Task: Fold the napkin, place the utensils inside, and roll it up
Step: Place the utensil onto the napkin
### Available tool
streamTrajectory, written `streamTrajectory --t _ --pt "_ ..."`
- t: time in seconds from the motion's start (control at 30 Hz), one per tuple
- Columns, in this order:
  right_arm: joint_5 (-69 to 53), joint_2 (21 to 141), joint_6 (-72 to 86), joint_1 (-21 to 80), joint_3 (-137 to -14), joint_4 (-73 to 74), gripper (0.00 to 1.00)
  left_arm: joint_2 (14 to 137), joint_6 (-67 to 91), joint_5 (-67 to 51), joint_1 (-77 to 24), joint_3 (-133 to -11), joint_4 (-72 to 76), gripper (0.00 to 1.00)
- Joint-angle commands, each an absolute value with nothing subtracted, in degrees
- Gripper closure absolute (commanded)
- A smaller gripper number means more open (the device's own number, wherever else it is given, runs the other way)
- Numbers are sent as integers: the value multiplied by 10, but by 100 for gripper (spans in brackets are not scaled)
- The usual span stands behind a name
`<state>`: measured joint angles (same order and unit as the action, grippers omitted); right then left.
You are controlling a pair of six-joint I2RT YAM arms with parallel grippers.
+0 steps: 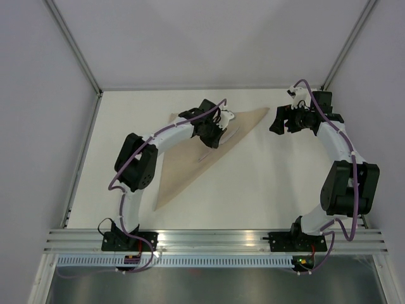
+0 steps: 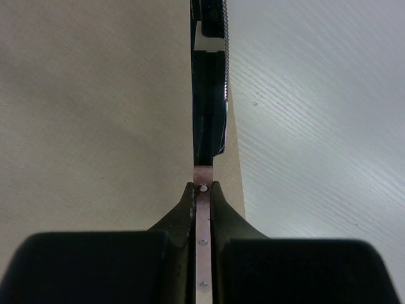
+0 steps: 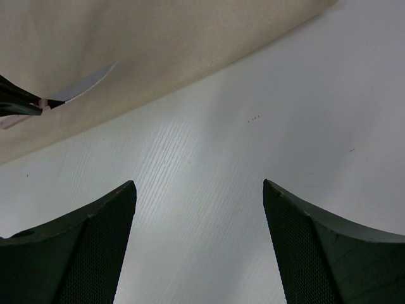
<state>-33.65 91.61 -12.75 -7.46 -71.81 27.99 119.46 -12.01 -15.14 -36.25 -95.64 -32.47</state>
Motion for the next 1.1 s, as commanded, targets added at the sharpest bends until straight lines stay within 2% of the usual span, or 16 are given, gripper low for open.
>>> streamTrajectory --t 0.0,1.07 --pt "-350 915 -120 -80 -722 259 14 1207 -93 -147 -372 -966 -342 98" --pt "-352 921 -111 -79 -716 263 14 1265 -12 -109 -382 -938 -351 98"
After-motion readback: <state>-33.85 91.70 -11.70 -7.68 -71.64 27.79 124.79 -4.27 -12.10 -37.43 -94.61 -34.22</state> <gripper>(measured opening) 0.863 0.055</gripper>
